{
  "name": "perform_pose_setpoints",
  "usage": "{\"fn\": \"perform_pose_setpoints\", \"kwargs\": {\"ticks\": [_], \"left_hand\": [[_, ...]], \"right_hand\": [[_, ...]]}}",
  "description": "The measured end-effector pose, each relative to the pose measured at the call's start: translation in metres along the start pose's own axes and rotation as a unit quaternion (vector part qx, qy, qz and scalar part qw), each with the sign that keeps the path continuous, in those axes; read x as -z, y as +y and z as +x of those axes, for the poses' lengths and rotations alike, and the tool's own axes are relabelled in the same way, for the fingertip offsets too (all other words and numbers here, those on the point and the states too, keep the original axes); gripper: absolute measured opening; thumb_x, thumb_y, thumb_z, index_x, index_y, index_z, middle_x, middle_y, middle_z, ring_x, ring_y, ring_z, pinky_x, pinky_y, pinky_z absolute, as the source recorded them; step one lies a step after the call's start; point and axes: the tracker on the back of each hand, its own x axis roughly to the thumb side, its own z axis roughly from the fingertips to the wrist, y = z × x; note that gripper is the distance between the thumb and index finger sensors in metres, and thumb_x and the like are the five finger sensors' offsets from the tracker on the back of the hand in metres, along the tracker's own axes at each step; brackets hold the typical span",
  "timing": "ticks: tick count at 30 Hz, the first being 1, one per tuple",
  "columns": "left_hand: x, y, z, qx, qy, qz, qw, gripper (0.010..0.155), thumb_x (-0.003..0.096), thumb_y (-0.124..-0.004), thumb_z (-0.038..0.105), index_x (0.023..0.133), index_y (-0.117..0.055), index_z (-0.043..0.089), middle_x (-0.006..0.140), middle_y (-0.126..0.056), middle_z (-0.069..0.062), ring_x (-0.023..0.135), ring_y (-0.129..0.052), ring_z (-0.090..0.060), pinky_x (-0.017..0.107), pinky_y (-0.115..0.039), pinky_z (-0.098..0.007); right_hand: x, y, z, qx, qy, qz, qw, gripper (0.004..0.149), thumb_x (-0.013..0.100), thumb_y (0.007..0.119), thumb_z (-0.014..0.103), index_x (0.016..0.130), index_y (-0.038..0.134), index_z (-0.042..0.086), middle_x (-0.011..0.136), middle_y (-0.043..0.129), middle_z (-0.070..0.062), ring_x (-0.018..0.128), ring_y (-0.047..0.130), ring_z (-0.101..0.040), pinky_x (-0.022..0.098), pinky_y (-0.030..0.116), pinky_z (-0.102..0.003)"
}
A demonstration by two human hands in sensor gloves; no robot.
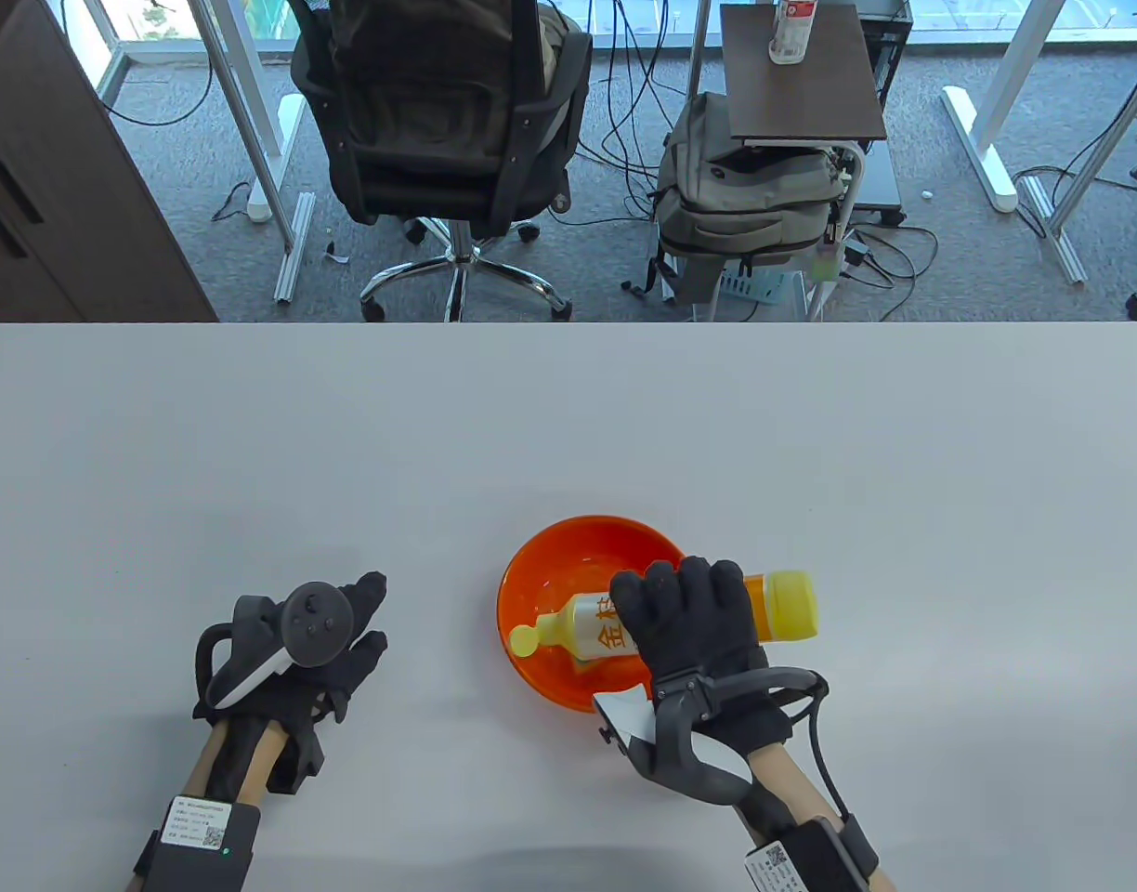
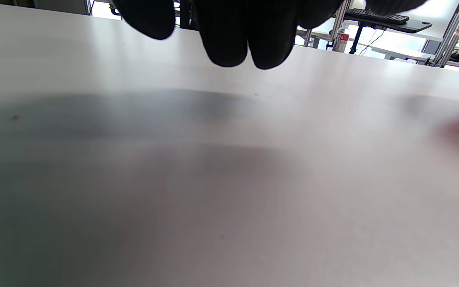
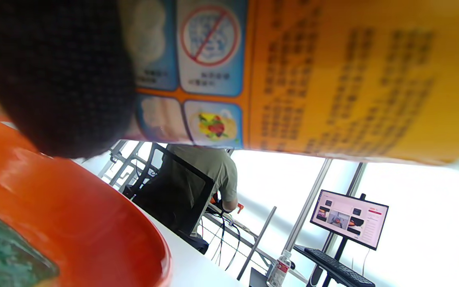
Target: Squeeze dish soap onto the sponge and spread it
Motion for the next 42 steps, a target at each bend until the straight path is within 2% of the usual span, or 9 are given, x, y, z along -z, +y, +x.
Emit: {"fn": "perform_pose_setpoints", "kwargs": {"ticks": [16,23,31,42], "left_hand": [[0.0,-0.001,-0.001,-0.001,0.004,-0.004,1.0,0.067,0.0419,-0.067,0.056,0.106,-0.057,0.039,0.109,-0.077,0.01,0.106,-0.08,-0.022,0.08,-0.061,-0.059],[0.0,0.0,-0.003,-0.003,0.005,-0.003,1.0,0.067,0.0418,-0.067,0.056,0.106,-0.057,0.039,0.108,-0.077,0.01,0.105,-0.08,-0.022,0.08,-0.061,-0.059],[-0.001,0.002,-0.006,-0.007,0.008,0.003,1.0,0.067,0.0419,-0.067,0.056,0.106,-0.057,0.038,0.109,-0.077,0.009,0.106,-0.08,-0.021,0.08,-0.061,-0.059],[-0.001,0.002,-0.006,-0.007,0.006,0.005,1.0,0.067,0.0419,-0.067,0.056,0.106,-0.057,0.038,0.109,-0.076,0.009,0.106,-0.079,-0.021,0.08,-0.061,-0.059]], "right_hand": [[-0.003,0.036,-0.061,-0.051,0.089,0.062,0.993,0.079,0.02,0.108,0.041,0.091,0.073,0.048,0.093,0.08,0.014,0.089,0.083,-0.021,0.075,0.058,-0.055],[-0.006,0.041,-0.08,-0.054,0.122,0.075,0.988,0.08,0.02,0.108,0.04,0.092,0.073,0.047,0.093,0.079,0.014,0.09,0.083,-0.022,0.075,0.058,-0.055],[-0.005,0.041,-0.076,-0.065,0.123,0.071,0.988,0.08,0.021,0.108,0.04,0.092,0.073,0.047,0.094,0.079,0.012,0.09,0.082,-0.023,0.075,0.057,-0.055],[-0.001,0.029,-0.037,-0.035,0.067,0.064,0.995,0.083,0.022,0.106,0.044,0.096,0.069,0.044,0.096,0.077,0.01,0.09,0.082,-0.024,0.075,0.059,-0.055]]}}
